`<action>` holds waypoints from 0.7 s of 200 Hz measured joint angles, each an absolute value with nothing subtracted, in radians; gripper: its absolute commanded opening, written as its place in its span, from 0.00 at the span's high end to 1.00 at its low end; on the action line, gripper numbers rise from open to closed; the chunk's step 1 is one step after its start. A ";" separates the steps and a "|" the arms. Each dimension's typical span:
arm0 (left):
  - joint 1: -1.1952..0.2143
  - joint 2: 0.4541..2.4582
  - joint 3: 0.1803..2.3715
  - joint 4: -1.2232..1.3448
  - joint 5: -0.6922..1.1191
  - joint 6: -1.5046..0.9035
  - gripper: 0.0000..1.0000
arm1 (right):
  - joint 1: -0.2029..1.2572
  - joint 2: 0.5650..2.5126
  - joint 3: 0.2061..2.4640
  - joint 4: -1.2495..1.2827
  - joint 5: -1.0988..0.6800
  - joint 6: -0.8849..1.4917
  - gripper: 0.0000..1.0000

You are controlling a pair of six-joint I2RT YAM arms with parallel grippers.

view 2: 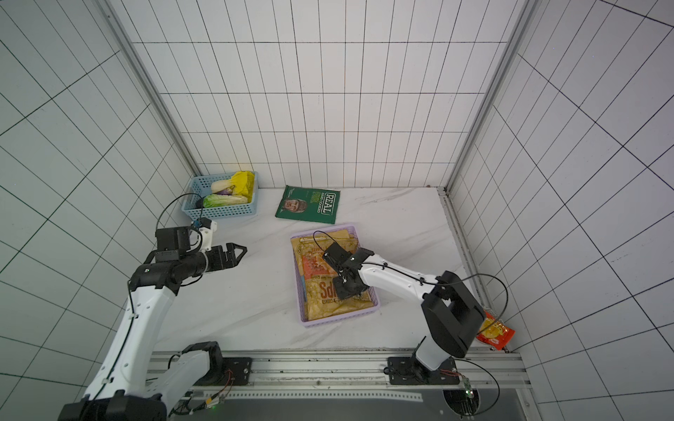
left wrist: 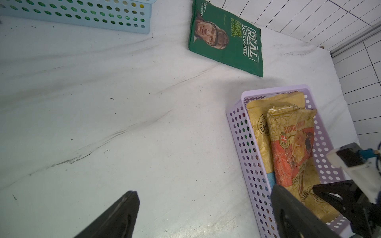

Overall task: Put the potato chips into the basket
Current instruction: Place the potato chip in the basket.

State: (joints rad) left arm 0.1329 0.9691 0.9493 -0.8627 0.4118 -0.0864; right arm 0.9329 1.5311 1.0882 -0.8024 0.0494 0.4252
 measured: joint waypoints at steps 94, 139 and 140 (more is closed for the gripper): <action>0.133 0.969 0.949 -0.862 0.411 -0.086 0.02 | 0.909 1.839 1.640 -0.806 -0.009 0.391 0.83; 0.133 0.969 0.949 -0.855 0.411 -0.086 0.02 | 0.882 2.121 1.956 -0.842 -0.023 0.352 0.83; 0.133 0.969 0.949 -0.855 0.411 -0.086 0.02 | 0.882 2.124 1.959 -0.842 -0.023 0.352 0.83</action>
